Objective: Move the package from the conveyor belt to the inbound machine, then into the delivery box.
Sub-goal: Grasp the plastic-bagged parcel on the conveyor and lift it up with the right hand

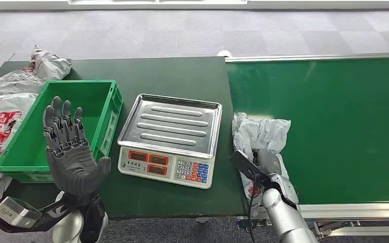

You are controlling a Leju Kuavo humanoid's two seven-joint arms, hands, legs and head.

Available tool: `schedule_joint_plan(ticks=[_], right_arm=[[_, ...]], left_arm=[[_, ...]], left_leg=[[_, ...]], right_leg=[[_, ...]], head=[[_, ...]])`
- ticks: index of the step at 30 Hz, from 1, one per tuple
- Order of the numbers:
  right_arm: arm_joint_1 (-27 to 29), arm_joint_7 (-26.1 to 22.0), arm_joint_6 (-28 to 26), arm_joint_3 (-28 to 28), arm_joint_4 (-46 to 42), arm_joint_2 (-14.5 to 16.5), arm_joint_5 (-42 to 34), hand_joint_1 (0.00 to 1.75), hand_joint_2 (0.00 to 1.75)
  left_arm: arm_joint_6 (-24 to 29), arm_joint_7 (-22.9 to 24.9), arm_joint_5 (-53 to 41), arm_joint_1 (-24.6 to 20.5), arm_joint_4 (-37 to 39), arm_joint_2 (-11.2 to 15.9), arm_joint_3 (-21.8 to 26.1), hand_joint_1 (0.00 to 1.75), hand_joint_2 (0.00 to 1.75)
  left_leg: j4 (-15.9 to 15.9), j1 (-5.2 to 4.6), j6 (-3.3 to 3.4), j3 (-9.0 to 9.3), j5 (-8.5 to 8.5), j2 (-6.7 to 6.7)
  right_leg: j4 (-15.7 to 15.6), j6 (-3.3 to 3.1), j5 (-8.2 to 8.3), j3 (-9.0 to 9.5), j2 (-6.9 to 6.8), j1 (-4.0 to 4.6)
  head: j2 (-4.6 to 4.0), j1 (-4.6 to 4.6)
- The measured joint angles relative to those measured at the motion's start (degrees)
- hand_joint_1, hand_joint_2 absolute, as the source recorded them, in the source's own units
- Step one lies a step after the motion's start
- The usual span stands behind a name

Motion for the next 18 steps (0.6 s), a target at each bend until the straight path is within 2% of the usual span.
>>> schedule_joint_plan(ticks=[2, 5, 8, 13, 18], right_arm=[[1.3, 0.6, -1.6, 1.0, -4.8, 0.5, -0.3, 1.75, 1.75], [4.7, 2.9, -5.9, 4.1, -18.7, 1.6, -0.5, 1.75, 1.75], [6.8, 4.3, -8.3, 6.5, -28.9, 2.0, 0.1, 1.75, 1.75], [9.4, 5.2, -12.0, 8.1, -38.4, 2.5, 2.4, 1.75, 1.75], [11.3, 5.9, -15.0, 8.8, -44.0, 2.8, 4.3, 1.75, 1.75]], left_arm=[[0.0, 0.0, 0.0, 0.0, 0.0, 0.0, 0.1, 0.0, 1.75], [0.1, -0.2, 0.0, 0.0, 0.0, 0.0, 0.1, 0.0, 1.75], [0.2, -0.3, 0.0, 0.0, 0.1, 0.0, 0.1, 0.0, 1.75], [0.3, -0.3, 0.0, -0.3, 0.6, 0.0, 0.1, 0.0, 1.75], [0.0, -0.2, 0.0, -1.1, 1.6, 0.0, 0.1, 0.0, 1.75]], left_leg=[[0.0, 0.0, 0.0, -0.03, 0.0, 0.0], [0.0, 0.01, 0.0, -0.06, 0.0, -0.01], [0.0, 0.0, 0.0, -0.06, -0.01, 0.0], [0.0, -0.02, 0.02, -0.06, -0.02, -0.04], [0.0, -0.04, 0.02, -0.04, -0.02, -0.02]], right_leg=[[0.0, -0.01, -0.01, -0.03, -0.01, 0.0], [0.0, -0.04, -0.04, -0.07, -0.04, 0.01], [0.0, -0.04, -0.06, -0.06, -0.04, 0.0], [0.0, -0.02, -0.06, -0.02, -0.09, -0.05], [0.0, -0.01, -0.05, -0.02, -0.09, -0.06]], head=[[0.0, 0.0], [0.0, -0.01], [0.0, -0.01], [0.0, 0.01], [0.0, 0.01]])
